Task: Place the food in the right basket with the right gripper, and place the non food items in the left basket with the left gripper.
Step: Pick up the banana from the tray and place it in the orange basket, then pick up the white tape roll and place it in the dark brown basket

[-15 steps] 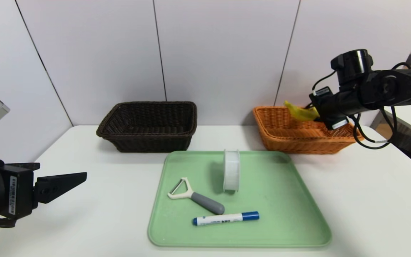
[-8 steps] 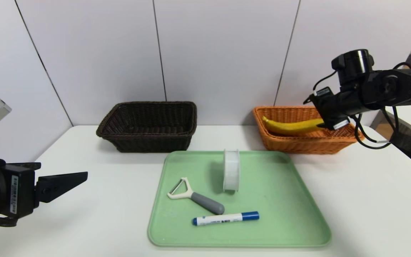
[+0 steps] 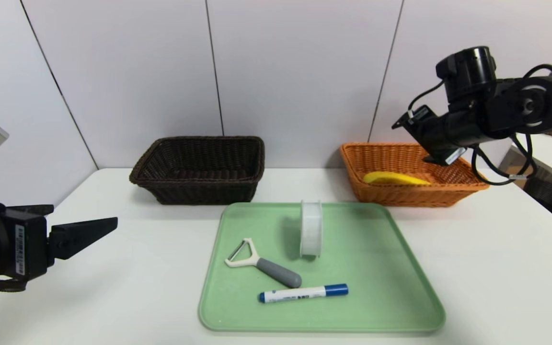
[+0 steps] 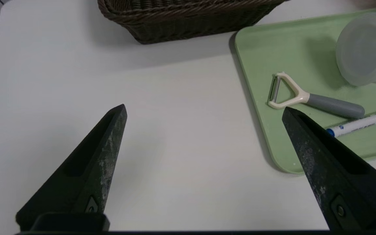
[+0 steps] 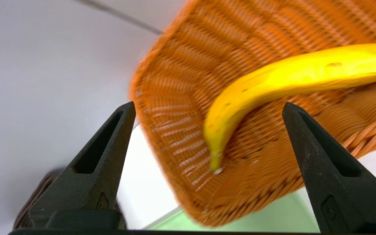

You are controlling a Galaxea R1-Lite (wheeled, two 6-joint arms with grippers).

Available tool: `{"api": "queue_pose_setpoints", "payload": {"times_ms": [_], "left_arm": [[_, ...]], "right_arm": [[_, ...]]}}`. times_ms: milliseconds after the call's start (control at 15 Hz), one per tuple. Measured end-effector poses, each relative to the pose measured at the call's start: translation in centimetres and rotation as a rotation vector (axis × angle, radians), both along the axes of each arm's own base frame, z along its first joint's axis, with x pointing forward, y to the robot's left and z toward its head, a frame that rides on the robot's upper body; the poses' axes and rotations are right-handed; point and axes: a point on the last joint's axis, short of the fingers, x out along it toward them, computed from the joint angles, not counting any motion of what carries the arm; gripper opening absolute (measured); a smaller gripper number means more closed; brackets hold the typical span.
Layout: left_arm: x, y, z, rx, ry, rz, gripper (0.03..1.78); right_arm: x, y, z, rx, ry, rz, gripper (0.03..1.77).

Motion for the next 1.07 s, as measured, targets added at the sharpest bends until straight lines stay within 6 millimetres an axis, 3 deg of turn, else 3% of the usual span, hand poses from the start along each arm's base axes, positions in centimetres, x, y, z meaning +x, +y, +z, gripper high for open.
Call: {"api": "queue_pose_setpoints", "payload": {"times_ms": [267, 600, 867, 1067], "left_arm": [[0.2, -0.1, -0.1, 0.03, -0.11, -0.032, 1.69], [0.5, -0.2, 1.1, 0.025, -0.129, -0.03, 1.69], [0.5, -0.3, 2.3, 0.039, -0.072, -0.042, 1.69], [0.7, -0.5, 2.8, 0.043, -0.06, -0.046, 1.69]], "right_arm": [[-3.6, 2.2, 3.7, -0.073, -0.016, 0.127, 1.63], [-9.5, 5.0, 6.7, -0.245, 0.039, 0.373, 1.67], [-13.0, 4.8, 9.4, -0.41, 0.047, 0.527, 1.68], [-14.3, 5.4, 9.7, -0.476, 0.066, 0.611, 1.69]]}}
